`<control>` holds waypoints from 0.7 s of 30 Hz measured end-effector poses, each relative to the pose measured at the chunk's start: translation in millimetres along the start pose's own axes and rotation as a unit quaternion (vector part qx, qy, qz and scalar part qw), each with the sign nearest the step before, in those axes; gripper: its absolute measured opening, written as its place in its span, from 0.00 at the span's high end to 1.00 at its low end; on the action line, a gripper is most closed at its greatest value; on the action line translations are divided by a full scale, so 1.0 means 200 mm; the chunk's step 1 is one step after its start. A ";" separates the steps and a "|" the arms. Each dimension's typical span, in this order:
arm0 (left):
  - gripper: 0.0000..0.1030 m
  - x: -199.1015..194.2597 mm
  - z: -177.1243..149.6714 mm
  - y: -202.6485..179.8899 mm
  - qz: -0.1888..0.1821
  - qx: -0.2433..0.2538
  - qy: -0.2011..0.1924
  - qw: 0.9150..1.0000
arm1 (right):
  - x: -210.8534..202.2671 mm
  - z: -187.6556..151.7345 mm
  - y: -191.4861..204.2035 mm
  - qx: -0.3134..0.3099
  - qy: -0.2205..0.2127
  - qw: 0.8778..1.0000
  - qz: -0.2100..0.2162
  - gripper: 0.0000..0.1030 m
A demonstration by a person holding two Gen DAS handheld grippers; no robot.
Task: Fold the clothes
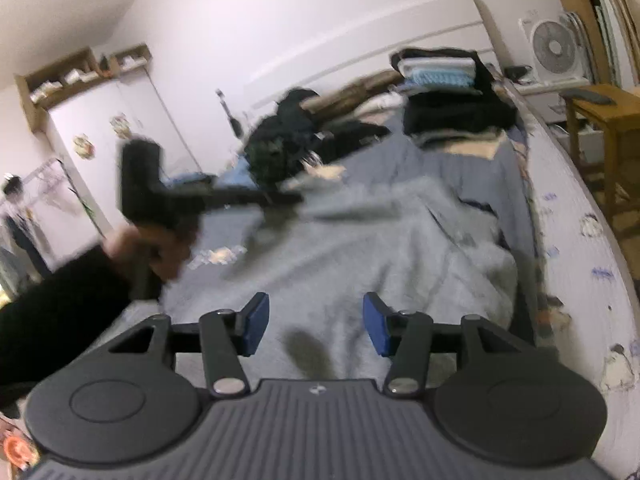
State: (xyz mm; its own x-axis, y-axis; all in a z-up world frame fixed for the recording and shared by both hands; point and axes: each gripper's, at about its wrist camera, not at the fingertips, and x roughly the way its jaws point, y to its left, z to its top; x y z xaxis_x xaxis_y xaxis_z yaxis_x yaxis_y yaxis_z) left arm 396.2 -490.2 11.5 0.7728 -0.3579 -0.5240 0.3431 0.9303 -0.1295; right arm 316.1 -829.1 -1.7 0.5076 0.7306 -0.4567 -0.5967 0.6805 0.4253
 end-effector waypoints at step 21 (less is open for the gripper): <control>0.20 -0.34 0.02 -0.20 0.066 0.027 -0.017 0.997 | -0.13 0.03 0.12 0.002 -0.028 0.997 -0.073 0.33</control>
State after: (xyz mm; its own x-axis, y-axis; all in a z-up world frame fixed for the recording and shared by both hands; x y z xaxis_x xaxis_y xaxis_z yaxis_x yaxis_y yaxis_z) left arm 332.2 -504.3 54.8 0.8308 -0.2360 -0.5041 0.2649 0.9642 -0.0149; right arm 291.3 -831.4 25.2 0.6230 0.6255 -0.4697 -0.5112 0.7800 0.3608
